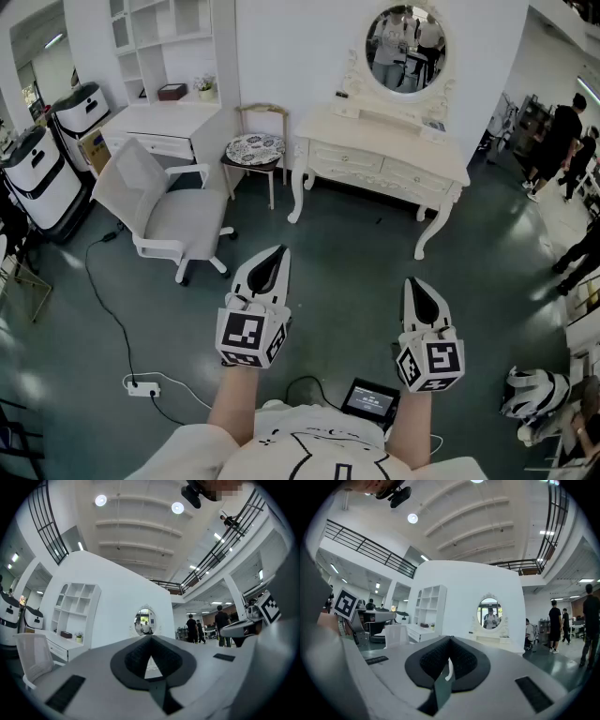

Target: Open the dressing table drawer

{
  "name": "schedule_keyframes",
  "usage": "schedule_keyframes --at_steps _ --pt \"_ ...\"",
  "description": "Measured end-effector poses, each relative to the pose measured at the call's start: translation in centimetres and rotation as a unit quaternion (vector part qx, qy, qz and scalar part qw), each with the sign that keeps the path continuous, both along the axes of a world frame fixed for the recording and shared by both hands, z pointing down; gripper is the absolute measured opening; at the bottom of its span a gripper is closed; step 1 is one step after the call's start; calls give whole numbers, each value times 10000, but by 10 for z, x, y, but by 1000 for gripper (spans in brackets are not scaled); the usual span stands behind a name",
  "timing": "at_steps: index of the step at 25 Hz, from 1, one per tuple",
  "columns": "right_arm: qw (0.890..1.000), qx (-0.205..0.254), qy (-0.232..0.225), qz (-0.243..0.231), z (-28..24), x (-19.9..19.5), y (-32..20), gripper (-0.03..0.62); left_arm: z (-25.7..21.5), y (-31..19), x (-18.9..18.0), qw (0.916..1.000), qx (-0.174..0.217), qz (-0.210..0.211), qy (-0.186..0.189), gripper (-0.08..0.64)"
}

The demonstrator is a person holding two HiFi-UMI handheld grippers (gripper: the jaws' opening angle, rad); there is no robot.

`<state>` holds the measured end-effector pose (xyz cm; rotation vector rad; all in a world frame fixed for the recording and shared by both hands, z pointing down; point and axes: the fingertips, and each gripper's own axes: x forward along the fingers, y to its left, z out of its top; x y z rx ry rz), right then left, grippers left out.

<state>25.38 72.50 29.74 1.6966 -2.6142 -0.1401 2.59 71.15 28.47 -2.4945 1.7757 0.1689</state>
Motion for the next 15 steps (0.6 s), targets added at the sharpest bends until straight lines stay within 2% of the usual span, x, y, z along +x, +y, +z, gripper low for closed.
schedule_keyframes --at_steps 7,15 --pt "9999 10 -67 -107 9 28 0 17 3 7 30 10000 36 -15 -68 28" --pt "9994 10 -70 -337 15 23 -25 17 6 -17 26 9999 24 -116 -71 28"
